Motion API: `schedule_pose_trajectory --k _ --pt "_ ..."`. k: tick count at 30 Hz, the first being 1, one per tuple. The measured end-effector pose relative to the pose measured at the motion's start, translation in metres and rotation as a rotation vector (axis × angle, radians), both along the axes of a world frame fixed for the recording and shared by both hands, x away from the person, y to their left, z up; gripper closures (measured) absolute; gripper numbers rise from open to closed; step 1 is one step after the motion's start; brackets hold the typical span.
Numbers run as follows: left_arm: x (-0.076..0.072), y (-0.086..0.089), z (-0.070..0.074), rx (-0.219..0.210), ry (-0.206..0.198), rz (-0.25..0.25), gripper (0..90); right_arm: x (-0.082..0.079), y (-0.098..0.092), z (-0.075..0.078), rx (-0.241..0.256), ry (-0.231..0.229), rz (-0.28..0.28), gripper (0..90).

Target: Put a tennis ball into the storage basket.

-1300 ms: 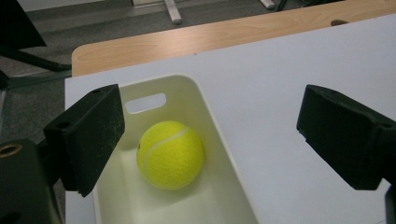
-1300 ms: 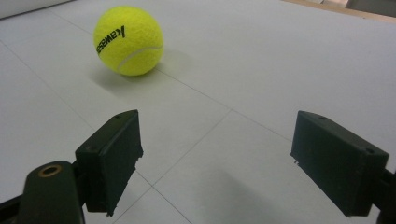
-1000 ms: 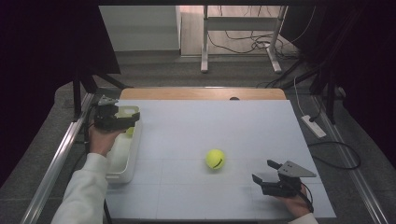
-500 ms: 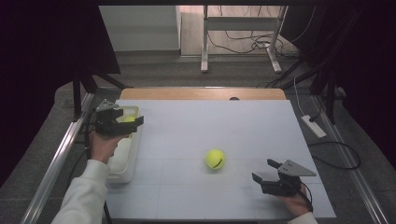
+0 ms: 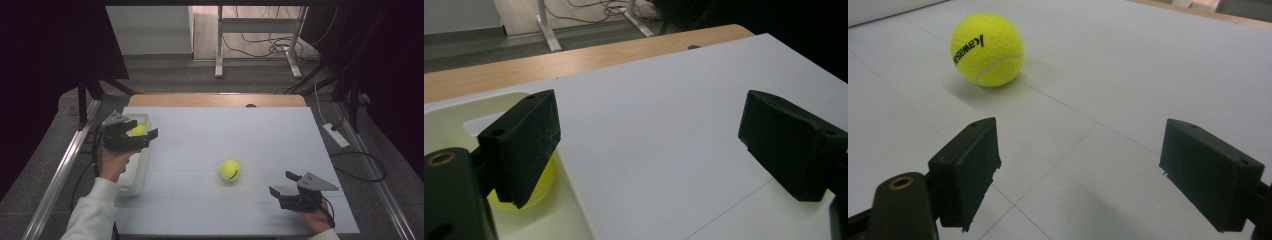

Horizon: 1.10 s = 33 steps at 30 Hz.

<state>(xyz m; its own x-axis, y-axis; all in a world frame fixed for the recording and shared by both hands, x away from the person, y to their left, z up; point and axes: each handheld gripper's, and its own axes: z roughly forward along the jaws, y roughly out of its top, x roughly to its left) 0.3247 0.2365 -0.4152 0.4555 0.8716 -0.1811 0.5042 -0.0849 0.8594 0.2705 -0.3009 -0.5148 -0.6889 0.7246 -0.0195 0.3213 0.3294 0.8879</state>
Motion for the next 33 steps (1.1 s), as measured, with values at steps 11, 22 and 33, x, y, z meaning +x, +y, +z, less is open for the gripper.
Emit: schedule_pose_trajectory --k 11,22,33 --pt "-0.007 -0.017 -0.001 0.001 -0.018 -0.062 10.7 0.001 -0.001 0.000 0.002 -0.002 0.003 15.6" --pt "-0.011 -0.022 -0.002 -0.038 -0.023 -0.094 10.6 0.001 -0.001 -0.001 -0.002 -0.003 0.001 15.7" --pt "-0.016 -0.032 0.000 -0.046 -0.034 -0.130 10.7 0.001 -0.001 0.000 -0.004 -0.004 -0.001 15.7"
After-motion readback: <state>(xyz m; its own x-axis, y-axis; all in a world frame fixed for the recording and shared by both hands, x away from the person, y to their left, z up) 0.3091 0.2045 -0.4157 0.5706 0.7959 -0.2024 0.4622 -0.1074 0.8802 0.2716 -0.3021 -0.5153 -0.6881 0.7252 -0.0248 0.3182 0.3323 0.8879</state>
